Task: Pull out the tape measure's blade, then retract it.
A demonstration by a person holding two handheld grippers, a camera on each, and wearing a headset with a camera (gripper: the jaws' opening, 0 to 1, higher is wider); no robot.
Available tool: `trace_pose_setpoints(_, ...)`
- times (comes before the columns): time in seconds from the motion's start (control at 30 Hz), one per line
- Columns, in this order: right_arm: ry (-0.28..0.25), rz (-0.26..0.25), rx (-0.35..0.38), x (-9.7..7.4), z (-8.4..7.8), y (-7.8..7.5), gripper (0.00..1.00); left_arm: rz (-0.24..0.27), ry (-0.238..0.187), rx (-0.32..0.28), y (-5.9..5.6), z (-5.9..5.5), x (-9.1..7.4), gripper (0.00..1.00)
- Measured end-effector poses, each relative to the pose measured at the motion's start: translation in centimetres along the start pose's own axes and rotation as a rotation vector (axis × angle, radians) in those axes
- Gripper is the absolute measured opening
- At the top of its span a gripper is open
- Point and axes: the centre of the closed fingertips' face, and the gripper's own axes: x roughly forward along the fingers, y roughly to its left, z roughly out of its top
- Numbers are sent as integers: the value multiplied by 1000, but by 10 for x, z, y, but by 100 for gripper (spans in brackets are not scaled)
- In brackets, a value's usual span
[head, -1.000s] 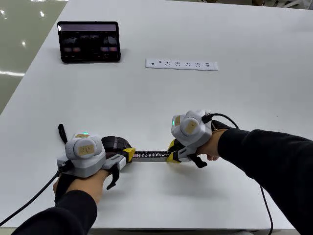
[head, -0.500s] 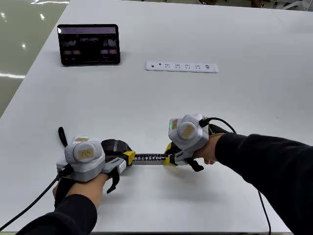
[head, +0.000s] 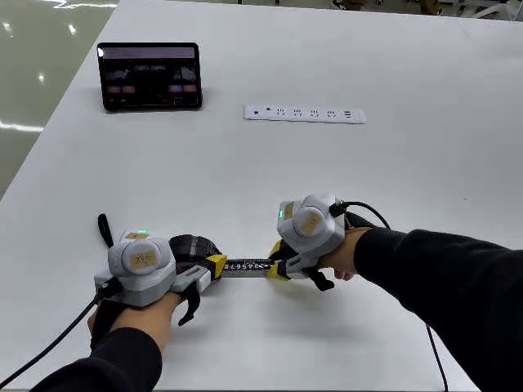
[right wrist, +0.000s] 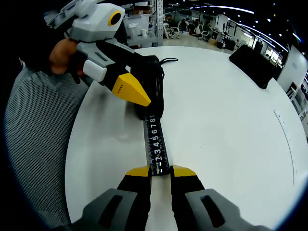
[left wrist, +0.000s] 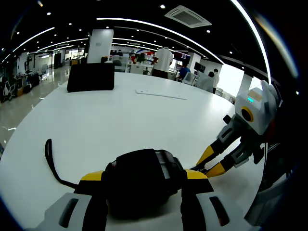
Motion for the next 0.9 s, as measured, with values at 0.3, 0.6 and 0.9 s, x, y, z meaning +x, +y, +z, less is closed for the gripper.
trace_pose_setpoints(0.3, -23, 1, 17, 3, 5, 2, 11, -2, 1, -1, 0, 0, 1, 57)
trace_pose_setpoints(0.6, -38, -1, 13, 6, 10, 4, 11, -2, 1, -3, 0, 0, 1, 57)
trace_pose_setpoints(0.9, -58, -3, 16, 11, 17, 5, 11, -3, 1, -5, 0, 0, 0, 58)
